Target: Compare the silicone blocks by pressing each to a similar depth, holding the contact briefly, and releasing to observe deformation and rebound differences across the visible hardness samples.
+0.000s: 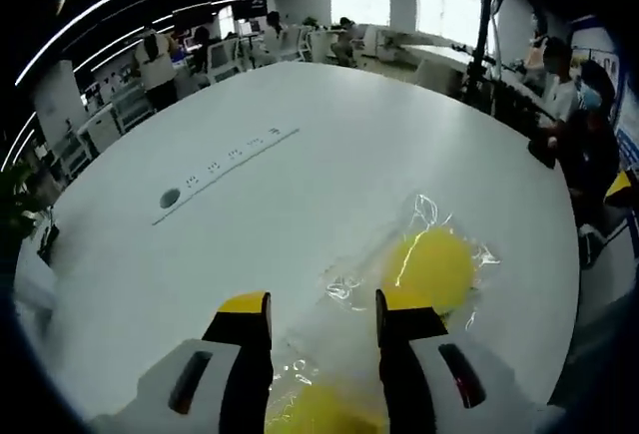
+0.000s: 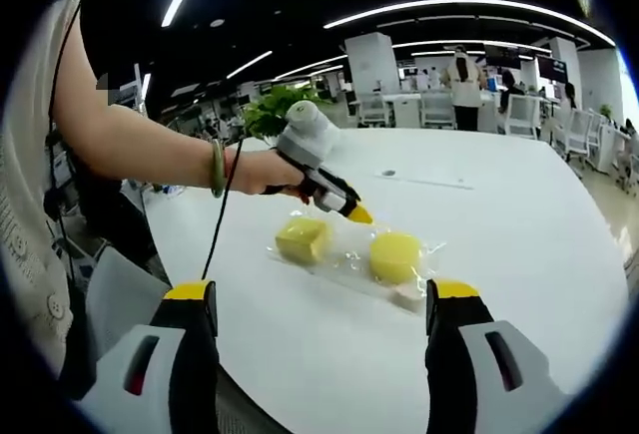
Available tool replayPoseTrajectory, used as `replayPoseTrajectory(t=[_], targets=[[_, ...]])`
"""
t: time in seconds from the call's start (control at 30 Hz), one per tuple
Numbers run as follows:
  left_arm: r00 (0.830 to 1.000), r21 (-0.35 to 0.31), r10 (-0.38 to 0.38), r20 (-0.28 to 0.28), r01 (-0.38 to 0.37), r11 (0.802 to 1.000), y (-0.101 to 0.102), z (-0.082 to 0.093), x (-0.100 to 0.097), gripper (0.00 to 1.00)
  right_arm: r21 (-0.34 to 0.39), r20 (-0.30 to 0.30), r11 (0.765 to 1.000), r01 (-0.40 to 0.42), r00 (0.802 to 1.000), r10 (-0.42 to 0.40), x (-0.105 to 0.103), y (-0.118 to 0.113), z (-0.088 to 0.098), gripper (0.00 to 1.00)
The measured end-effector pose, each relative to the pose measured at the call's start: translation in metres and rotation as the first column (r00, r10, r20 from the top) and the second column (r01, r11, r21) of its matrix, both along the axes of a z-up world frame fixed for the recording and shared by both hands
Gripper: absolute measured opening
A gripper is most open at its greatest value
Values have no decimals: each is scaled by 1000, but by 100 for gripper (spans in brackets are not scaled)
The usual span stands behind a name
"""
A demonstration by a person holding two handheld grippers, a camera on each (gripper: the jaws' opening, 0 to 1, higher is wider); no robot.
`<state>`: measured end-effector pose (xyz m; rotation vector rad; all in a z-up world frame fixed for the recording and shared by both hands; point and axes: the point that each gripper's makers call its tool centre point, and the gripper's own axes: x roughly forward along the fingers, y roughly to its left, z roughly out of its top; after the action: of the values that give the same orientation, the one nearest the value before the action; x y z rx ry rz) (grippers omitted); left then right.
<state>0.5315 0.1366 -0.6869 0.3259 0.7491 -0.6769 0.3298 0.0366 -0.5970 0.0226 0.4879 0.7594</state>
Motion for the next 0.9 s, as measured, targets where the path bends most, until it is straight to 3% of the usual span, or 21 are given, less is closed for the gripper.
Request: replayPoseTrajectory(t=[0.07,0.17,0.3,0.5,0.73,0.9], targets=[[1000,9,-17,8,17,1000,5,3,-6,40,6,0,1000,-7,1000,7,-1,3,1,80],[999,-98,35,-34,-38,994,7,11,-15,42,43,-2,999,-6,1000,6,0,8,6,80],[1000,-77,20,8,-19,997,19,22,-30,42,81,-2,997,3,1000,-2,-1,12,12,79],[998,-126,23,64,-15,992,34,46,-45,45,77,-4,997,-18,1000,19,-9,23,14,78],[995,-158,24,95,-9,987,47,66,-76,51,62,-7,997,-39,999,40,-22,32,13,77],[996,-208,43,82,-25,978,58,74,-94,54,58,-2,997,-50,999,50,-32,37,15,76]])
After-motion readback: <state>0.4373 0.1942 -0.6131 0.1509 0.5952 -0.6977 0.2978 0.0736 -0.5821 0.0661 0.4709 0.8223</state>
